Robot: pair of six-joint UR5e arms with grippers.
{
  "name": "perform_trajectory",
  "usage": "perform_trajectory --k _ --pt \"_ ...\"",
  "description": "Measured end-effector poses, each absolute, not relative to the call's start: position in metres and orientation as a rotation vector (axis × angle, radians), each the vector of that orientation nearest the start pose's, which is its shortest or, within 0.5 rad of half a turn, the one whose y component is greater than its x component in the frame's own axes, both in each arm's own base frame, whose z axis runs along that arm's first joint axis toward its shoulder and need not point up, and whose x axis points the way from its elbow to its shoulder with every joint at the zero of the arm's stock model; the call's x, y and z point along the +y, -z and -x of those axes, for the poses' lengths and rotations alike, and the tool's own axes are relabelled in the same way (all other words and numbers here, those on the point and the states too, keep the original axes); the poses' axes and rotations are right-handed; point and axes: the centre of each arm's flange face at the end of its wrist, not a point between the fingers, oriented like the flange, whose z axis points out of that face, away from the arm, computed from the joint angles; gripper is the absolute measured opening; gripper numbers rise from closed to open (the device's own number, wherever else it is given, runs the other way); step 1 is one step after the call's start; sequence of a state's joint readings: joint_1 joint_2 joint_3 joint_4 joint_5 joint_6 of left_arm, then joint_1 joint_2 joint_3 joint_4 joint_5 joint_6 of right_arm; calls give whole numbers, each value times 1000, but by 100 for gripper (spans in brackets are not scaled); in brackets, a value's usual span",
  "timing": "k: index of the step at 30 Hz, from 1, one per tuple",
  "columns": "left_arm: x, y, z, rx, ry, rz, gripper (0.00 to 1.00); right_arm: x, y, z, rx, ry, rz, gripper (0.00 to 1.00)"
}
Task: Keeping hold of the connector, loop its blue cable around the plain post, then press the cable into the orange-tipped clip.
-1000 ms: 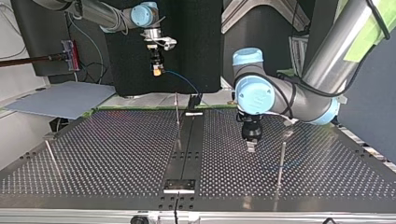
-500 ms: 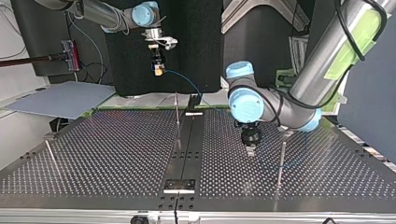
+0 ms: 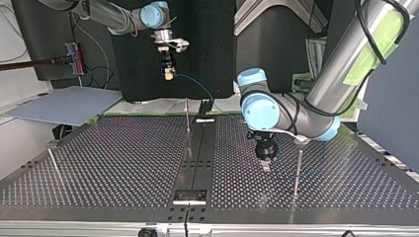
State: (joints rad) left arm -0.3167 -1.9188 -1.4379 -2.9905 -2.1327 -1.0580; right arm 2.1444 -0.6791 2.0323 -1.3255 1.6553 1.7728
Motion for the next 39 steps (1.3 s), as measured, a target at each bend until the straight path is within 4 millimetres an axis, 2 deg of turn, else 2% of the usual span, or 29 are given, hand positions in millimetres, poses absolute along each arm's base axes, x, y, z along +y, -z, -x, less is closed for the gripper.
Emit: perform_trajectory --k 7,15,27,39 --pt "-258 -367 -556 1640 -673 -267 100 -360 56 -384 -1135 -1678 -1531 0" --pt "-258 -335 -569 1664 -759 -334 100 -358 56 -386 -1131 -1681 -1536 0" --pt "-246 -332 -570 1684 -897 -341 100 -357 56 -387 -1126 -1682 -1538 0" --pt "-246 -320 -566 1704 -838 -367 100 -357 56 -387 -1125 -1680 -1540 0"
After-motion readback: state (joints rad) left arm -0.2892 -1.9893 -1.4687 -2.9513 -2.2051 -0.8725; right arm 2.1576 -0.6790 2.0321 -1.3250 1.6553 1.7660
